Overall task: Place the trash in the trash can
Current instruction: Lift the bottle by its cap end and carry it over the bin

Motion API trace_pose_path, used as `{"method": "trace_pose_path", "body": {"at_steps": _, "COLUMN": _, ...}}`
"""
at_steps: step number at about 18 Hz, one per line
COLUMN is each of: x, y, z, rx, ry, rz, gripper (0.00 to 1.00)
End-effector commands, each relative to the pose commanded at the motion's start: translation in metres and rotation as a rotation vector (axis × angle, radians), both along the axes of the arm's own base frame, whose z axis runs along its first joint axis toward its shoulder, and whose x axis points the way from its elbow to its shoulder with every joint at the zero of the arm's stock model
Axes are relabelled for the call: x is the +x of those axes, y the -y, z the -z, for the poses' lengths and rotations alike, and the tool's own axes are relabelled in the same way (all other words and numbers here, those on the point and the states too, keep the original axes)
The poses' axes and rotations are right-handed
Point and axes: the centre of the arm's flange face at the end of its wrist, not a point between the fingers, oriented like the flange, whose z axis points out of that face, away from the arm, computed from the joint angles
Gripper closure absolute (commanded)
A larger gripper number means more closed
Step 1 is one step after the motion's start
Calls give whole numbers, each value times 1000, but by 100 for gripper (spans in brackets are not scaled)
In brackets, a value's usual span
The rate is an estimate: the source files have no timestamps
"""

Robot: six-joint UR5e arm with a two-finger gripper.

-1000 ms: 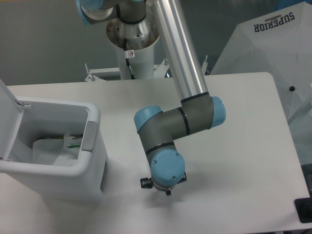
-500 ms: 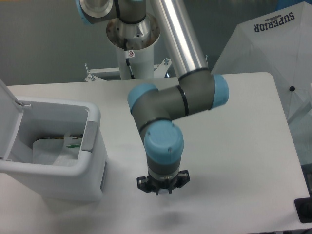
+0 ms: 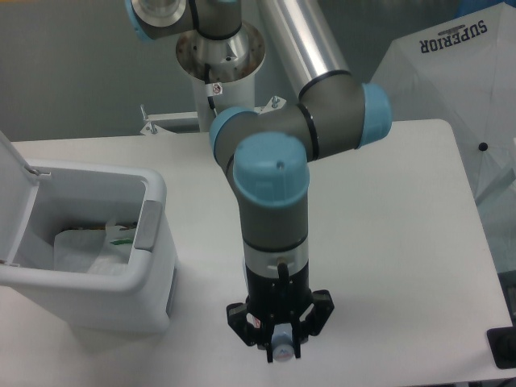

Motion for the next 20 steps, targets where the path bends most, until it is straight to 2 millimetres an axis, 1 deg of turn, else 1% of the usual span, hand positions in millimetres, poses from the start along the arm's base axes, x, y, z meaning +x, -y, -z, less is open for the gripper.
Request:
{"method": "trace_pose_path", "body": {"at_steps": 1, "x": -4, "y": 4, "z": -14, "rx": 42, "ry": -2, "rz": 13, "gripper": 100}}
{"method": "trace_pose_path", "body": {"at_steps": 3, "x": 0, "y": 6, "z": -46, "rx": 118, "ry": -10, "rz": 52, "gripper": 100}}
{"method": "trace_pose_path", "body": {"at_steps": 5, "x": 6, "y": 3, "z": -64, "rx": 185, "ry": 9, "rz": 124, "gripper": 100}}
{"method": "trace_pose_path", "body": {"at_steps": 7, "x": 15, "y": 2, "z": -74, "rx": 249, "ry": 54, "rz": 196, "gripper": 100}}
{"method": "trace_pose_path", "body": {"at_steps": 8, "x": 21, "y": 5, "z": -85, "rx": 279, "ry": 68, "rz": 227, "gripper": 100}}
{"method": "trace_pose_path", "body": {"at_steps": 10, "x": 24, "y": 16, "z": -104, "rx": 341, "ry": 92, "rz": 275, "gripper": 100}}
{"method": "trace_pose_path", "body": {"at_steps": 11, "x": 31, "y": 19, "z": -113, "rx": 376, "ry": 114, "rz": 312, "gripper": 100}}
{"method": "trace_pose_path", "body": {"at_steps": 12, "x": 34, "y": 21, "z": -116, "rx": 407, "ry": 148, "rz": 346, "gripper": 100}}
{"method": "trace_pose_path", "body": {"at_steps": 13, "x": 39, "y": 26, "z": -124, "rx": 442, "ry": 177, "rz": 378, "gripper": 100}}
{"method": "trace_pose_path", "body": {"at_steps": 15, "x": 53, "y": 36, "z": -136, "rx": 483, "ry": 212, "rz": 427, "gripper": 100}}
{"method": "trace_pose_path", "body": {"at_steps": 16, "x": 58, "y": 40, "z": -139, "rx": 486, "ry": 216, "rz": 431, "gripper": 100}}
{"method": "trace_pose_path", "body": {"at_steps": 20, "x": 87, "y": 44, "z": -138, "rx": 488, "ry": 248, "rz": 469, "gripper": 100}}
